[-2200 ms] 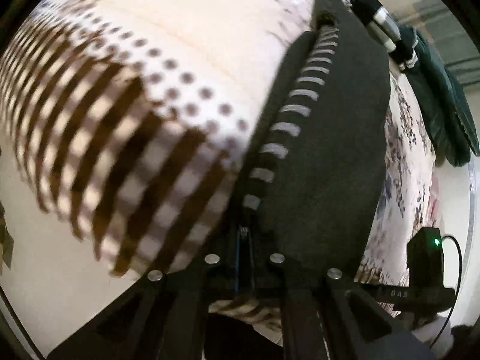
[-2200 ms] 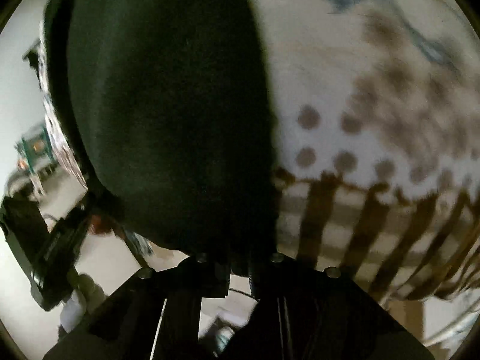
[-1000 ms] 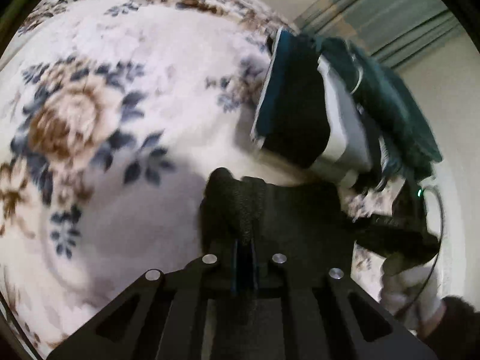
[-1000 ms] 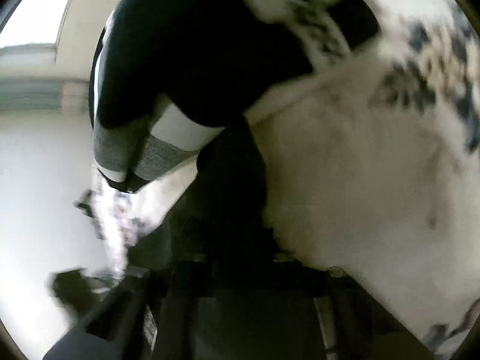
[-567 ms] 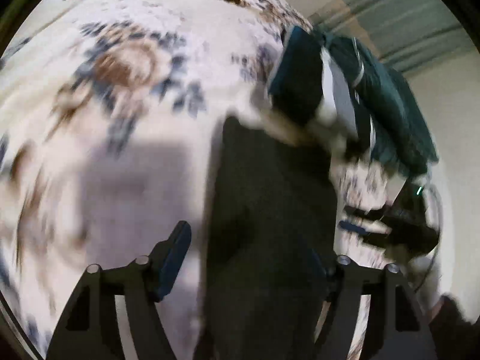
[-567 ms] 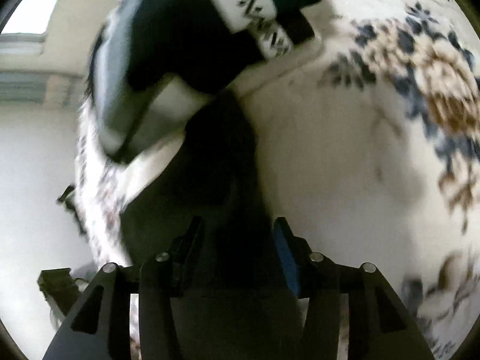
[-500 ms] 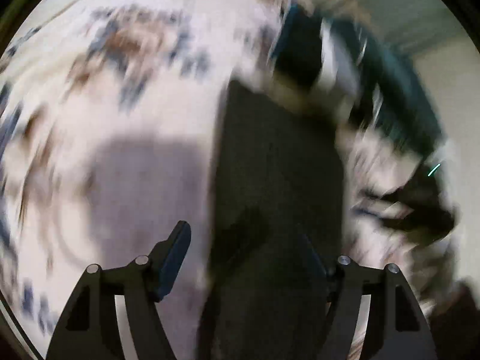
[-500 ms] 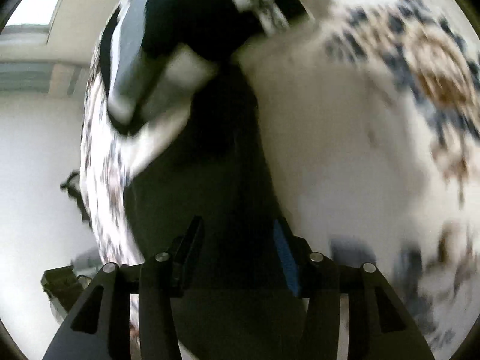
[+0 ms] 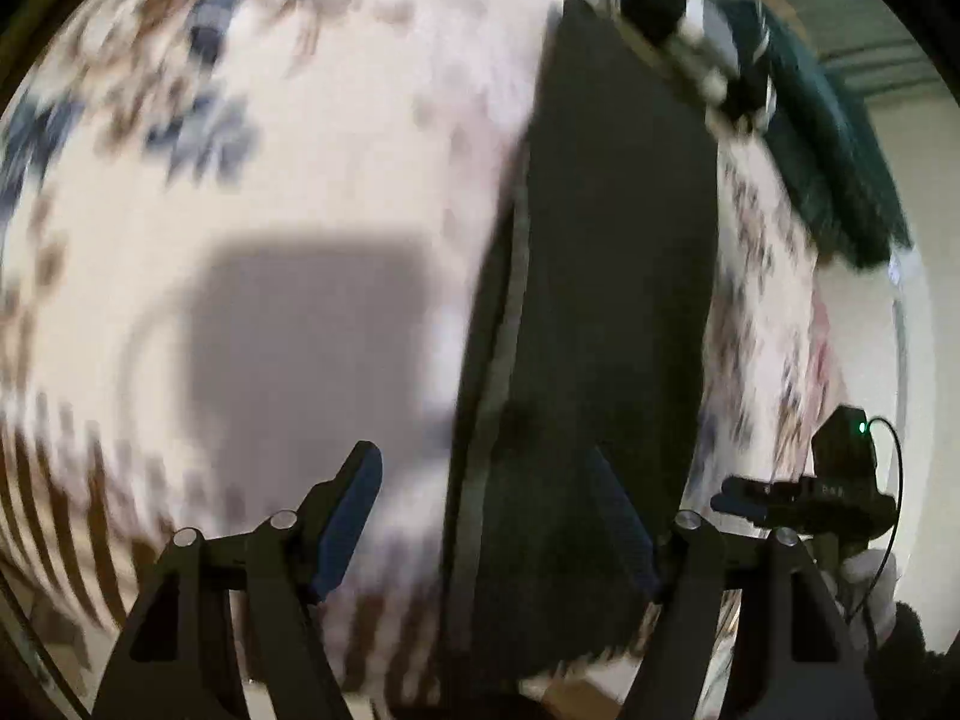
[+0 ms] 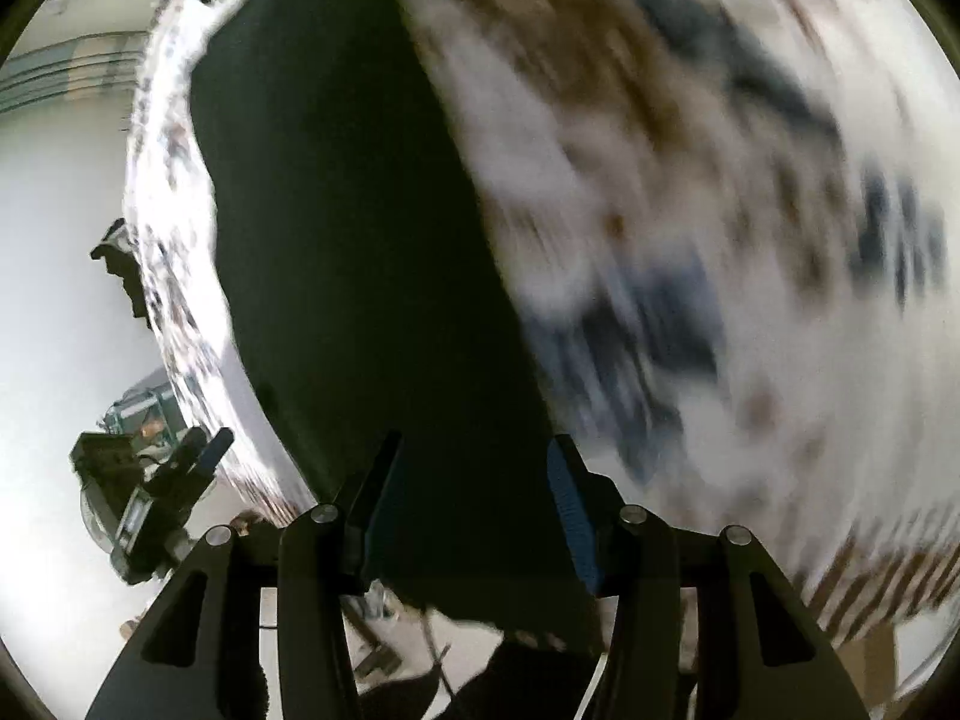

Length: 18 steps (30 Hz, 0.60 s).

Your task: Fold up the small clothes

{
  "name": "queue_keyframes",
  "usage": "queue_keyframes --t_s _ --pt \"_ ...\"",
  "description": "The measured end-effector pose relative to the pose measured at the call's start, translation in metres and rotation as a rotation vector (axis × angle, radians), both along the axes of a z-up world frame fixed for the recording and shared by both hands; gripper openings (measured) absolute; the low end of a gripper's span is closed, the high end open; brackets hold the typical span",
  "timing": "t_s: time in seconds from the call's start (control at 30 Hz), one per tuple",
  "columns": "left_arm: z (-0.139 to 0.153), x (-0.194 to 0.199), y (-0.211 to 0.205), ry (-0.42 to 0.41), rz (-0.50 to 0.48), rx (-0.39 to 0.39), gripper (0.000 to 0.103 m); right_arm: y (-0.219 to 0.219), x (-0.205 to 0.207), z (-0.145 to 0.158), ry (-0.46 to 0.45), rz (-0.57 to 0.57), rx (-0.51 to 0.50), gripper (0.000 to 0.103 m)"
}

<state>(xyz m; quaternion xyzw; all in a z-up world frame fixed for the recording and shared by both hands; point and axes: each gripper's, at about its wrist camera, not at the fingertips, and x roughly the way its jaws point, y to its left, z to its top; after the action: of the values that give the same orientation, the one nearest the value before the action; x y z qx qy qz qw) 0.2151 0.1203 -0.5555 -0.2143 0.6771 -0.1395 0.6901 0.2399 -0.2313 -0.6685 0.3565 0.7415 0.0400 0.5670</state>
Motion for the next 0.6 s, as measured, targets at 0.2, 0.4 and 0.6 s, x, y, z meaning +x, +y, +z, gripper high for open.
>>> queue_keyframes --t_s 0.2,0.4,0.6 --pt "-0.036 -0.064 -0.035 0.123 -0.045 0.021 0.067 0.016 -0.104 -0.043 0.104 -0.097 0.068 0.050" --pt "-0.029 -0.094 -0.050 0.039 -0.053 0.070 0.008 0.053 -0.141 -0.058 0.048 -0.111 0.073 0.014" --pt "-0.003 -0.108 -0.027 -0.045 -0.041 0.063 0.007 0.074 -0.151 -0.040 -0.005 -0.174 0.048 0.006"
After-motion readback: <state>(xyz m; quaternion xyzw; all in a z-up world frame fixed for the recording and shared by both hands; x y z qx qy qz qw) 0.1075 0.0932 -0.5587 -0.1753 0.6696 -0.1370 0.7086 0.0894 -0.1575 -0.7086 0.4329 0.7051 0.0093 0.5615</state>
